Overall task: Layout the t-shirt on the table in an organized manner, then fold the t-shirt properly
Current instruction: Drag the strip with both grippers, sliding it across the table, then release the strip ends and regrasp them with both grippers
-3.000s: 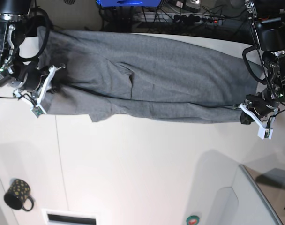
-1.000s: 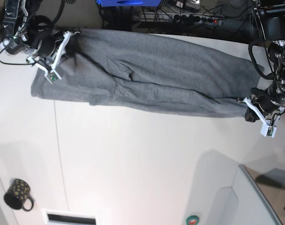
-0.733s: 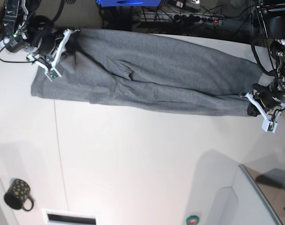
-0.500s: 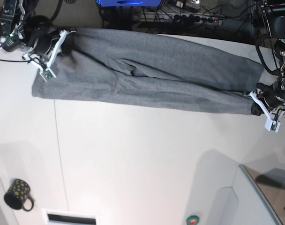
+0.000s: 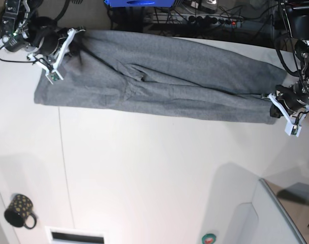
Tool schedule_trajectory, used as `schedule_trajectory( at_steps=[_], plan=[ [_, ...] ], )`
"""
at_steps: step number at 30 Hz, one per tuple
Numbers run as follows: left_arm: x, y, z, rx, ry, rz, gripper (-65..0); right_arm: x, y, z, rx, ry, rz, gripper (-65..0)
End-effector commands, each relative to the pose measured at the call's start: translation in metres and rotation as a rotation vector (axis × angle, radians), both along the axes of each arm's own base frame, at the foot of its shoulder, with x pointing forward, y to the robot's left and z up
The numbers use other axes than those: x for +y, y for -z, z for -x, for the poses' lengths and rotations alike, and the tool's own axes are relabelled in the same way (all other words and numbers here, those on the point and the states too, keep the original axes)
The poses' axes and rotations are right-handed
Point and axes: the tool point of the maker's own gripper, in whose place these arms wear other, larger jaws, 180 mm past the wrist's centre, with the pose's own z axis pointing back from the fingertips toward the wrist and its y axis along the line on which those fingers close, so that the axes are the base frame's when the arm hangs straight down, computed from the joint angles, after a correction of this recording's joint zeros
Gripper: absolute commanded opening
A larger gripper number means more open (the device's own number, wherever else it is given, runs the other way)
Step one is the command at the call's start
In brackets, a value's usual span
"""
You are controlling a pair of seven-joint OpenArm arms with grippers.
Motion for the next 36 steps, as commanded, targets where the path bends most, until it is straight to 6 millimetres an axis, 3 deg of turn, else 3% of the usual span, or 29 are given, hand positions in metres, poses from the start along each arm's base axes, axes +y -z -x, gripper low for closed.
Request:
schedule_trajectory(
  at_steps=[1,10,18,21,24,26,31,36],
  plan=[
    [0.01,-0.015,-0.01,-0.043,-0.002,-0.02,-65.0,-0.001,-0.004,-0.002,-0.018,-0.001,-0.001,-64.4],
    [0.01,-0.015,-0.01,-0.045,-0.001,-0.02,-65.0,0.0,-0.008,0.004,-0.02,-0.004,0.002,-64.4],
    [-0.007,-0.006,-0.009,-0.049,0.047,-0.008,-65.0,-0.001,0.01,0.007,0.033,0.019,-0.021,-62.4],
    [-0.008,-0.004,-0.006,-0.049,0.05,-0.006,-65.0,-0.001,0.011,0.008,0.037,0.021,-0.021,-51.8],
    [-0.007,-0.002,-0.003,-0.042,0.049,-0.008,-65.0,-0.002,0.007,0.006,0.022,0.018,-0.017,-33.5],
    [-0.004,-0.003,-0.003,-0.043,0.045,-0.011,-65.0,-0.002,0.001,0.001,-0.001,0.013,-0.01,-25.1],
    [0.004,-0.008,-0.003,-0.043,0.045,-0.03,-65.0,-0.005,-0.011,-0.01,-0.048,0.014,0.004,-22.5],
    [0.008,-0.007,0.001,-0.032,0.045,-0.041,-37.8,-0.037,-0.02,-0.034,-0.106,0.095,0.05,-21.9]
  ],
)
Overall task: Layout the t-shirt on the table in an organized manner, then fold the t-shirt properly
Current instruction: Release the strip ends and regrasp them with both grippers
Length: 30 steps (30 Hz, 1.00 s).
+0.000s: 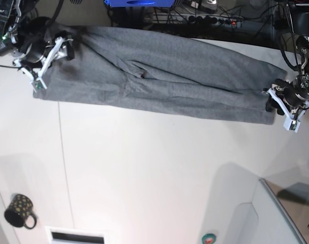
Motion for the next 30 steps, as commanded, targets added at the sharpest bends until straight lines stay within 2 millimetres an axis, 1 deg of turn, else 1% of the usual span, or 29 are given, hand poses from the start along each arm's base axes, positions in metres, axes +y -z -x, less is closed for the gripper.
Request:
schedule_trajectory(
  at_steps=[1,3,5,6,8,9,10,11,12,13,14,15,16,17,18,21,25,26,28,30],
  plan=[
    [0.012,-0.017,-0.009,-0.041,0.002,-0.027,-32.3,-0.005,-0.008,-0.015,-0.05,0.015,-0.009,-21.9],
    [0.015,-0.018,-0.009,-0.041,0.002,-0.033,-21.4,-0.016,-0.009,-0.026,-0.064,0.041,0.001,-21.9],
    [0.012,-0.023,-0.012,-0.056,0.007,-0.029,-14.3,-0.024,-0.008,-0.036,-0.068,0.042,0.009,-22.4],
    [0.013,-0.028,-0.015,-0.072,0.006,-0.031,-12.8,-0.026,-0.007,-0.04,-0.071,0.043,0.01,-22.4],
    [0.019,-0.041,-0.018,-0.117,-0.024,-0.033,-12.5,-0.027,-0.005,-0.048,-0.073,0.054,-0.001,-22.7],
    [0.018,-0.042,-0.016,-0.12,-0.039,-0.025,-12.7,-0.027,-0.003,-0.051,-0.071,0.058,-0.009,-23.0],
    [0.014,-0.042,-0.015,-0.119,-0.048,-0.018,-13.7,-0.026,-0.001,-0.053,-0.068,0.062,-0.017,-25.2],
    [0.009,-0.042,-0.016,-0.12,-0.05,-0.014,-17.4,-0.027,0.001,-0.056,-0.064,0.065,-0.022,-29.3],
    [0.002,-0.04,-0.017,-0.119,-0.045,-0.003,-23.2,-0.03,0.002,-0.058,-0.058,0.067,-0.021,-34.4],
    [-0.003,-0.038,-0.017,-0.119,-0.046,0.01,-32.3,-0.031,0.005,-0.061,-0.052,0.07,-0.026,-41.6],
    [-0.007,-0.035,-0.016,-0.118,-0.051,0.021,-44.1,-0.031,0.007,-0.064,-0.048,0.072,-0.033,-48.9],
    [-0.01,-0.029,-0.014,-0.109,-0.058,0.035,-57.6,-0.032,0.009,-0.068,-0.054,0.08,-0.042,-56.0],
    [-0.012,-0.024,-0.012,-0.1,-0.065,0.047,-65.0,-0.031,0.01,-0.071,-0.062,0.081,-0.048,-60.9],
    [-0.014,-0.02,-0.01,-0.092,-0.072,0.058,-65.0,-0.034,0.012,-0.072,-0.065,0.083,-0.05,-64.8],
    [-0.015,-0.015,-0.008,-0.083,-0.078,0.067,-65.0,-0.036,0.014,-0.072,-0.066,0.09,-0.054,-65.0],
    [-0.016,-0.008,-0.003,-0.063,-0.088,0.075,-65.0,-0.043,0.022,-0.076,-0.048,0.105,-0.064,-62.4],
    [-0.005,0.01,0.011,0.01,-0.087,0.009,-65.0,-0.045,0.039,-0.077,0.007,0.132,-0.098,-62.7],
    [-0.005,0.016,0.015,0.03,-0.087,-0.005,-65.0,-0.046,0.041,-0.079,0.012,0.138,-0.106,-62.7],
    [-0.007,0.022,0.013,0.021,-0.083,-0.015,-65.0,-0.046,0.045,-0.086,0.001,0.158,-0.13,-62.7],
    [-0.004,0.035,0.018,0.041,-0.083,-0.034,-65.0,-0.052,0.048,-0.092,-0.008,0.171,-0.136,-62.7]
  ],
)
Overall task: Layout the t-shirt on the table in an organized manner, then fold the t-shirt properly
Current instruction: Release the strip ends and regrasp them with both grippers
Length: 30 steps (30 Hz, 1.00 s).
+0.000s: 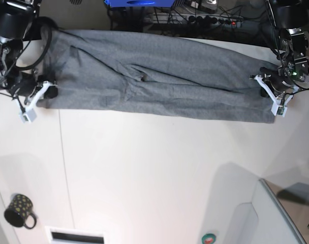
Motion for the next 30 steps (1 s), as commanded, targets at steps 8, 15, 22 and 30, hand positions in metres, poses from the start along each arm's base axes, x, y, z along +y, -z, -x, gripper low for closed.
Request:
schedule_trajectory(
  at_steps=[8,15,22,30],
  plan=[
    [0.0,0.021,-0.016,-0.018,-0.044,0.043,-65.0,-0.004,0.011,-0.029,0.017,-0.059,0.003,-62.7],
    [-0.01,0.002,-0.042,-0.085,-0.02,0.037,-65.0,0.002,0.002,-0.062,-0.031,-0.095,0.003,-62.7],
    [0.001,-0.012,-0.04,-0.076,-0.043,0.007,-65.0,0.003,-0.013,-0.084,-0.079,-0.131,0.028,-62.7],
    [0.023,-0.047,-0.033,-0.159,-0.072,-0.062,-65.0,-0.007,-0.025,-0.095,-0.114,-0.134,0.055,-62.7]
  ],
)
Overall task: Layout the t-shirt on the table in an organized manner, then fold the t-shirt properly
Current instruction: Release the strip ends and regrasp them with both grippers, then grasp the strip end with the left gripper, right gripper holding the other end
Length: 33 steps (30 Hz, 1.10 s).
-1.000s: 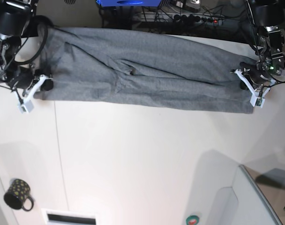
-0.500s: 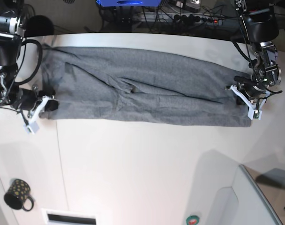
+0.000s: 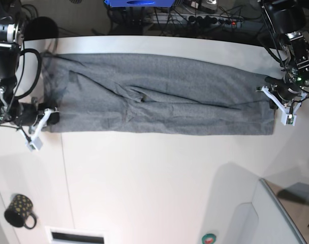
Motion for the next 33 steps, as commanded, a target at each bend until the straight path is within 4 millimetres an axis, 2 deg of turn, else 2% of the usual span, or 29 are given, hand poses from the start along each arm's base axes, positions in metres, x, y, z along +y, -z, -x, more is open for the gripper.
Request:
schedule_trajectory(
  at_steps=[1,6,10,12,15,17,21,23,24,26,28,33],
  plan=[
    [0.007,-0.016,-0.008,-0.049,0.007,-0.025,-65.0,-0.009,-0.021,-0.023,-0.074,0.012,0.009,-62.7],
    [0.035,-0.042,0.002,-0.097,-0.066,-0.069,-65.0,-0.009,-0.042,-0.028,-0.139,-0.025,0.049,-62.7],
    [0.054,-0.065,0.007,-0.131,-0.147,-0.035,-65.0,0.003,-0.075,-0.029,-0.263,-0.095,0.1,-62.4],
    [0.062,-0.075,0.008,-0.137,-0.133,-0.004,-65.0,0.011,-0.095,-0.024,-0.34,-0.104,0.11,-62.3],
    [0.067,-0.075,0.009,-0.143,-0.135,0.051,-65.0,0.015,-0.128,-0.017,-0.458,-0.038,0.102,-62.1],
    [0.067,-0.075,0.007,-0.162,-0.147,0.093,-63.7,0.018,-0.142,-0.006,-0.504,-0.017,0.11,-62.1],
    [0.063,-0.074,0.001,-0.227,-0.172,0.182,-19.4,0.026,-0.145,0.022,-0.507,-0.043,0.131,-62.1],
    [0.063,-0.071,-0.001,-0.254,-0.176,0.222,-4.9,0.032,-0.136,0.034,-0.478,-0.036,0.113,-62.1],
    [0.055,-0.067,-0.006,-0.262,-0.153,0.256,-0.3,0.032,-0.132,0.038,-0.467,-0.032,0.11,-62.1],
    [0.042,-0.061,-0.017,-0.256,-0.086,0.29,0.0,0.033,-0.126,0.045,-0.445,-0.035,0.106,-62.1],
    [0.032,-0.043,-0.021,-0.21,-0.063,0.335,0.0,0.035,-0.123,0.049,-0.435,-0.035,0.103,-62.3],
    [0.03,-0.021,-0.031,-0.239,-0.131,0.422,0.0,0.035,-0.12,0.054,-0.422,-0.037,0.103,-62.4]
  ],
)
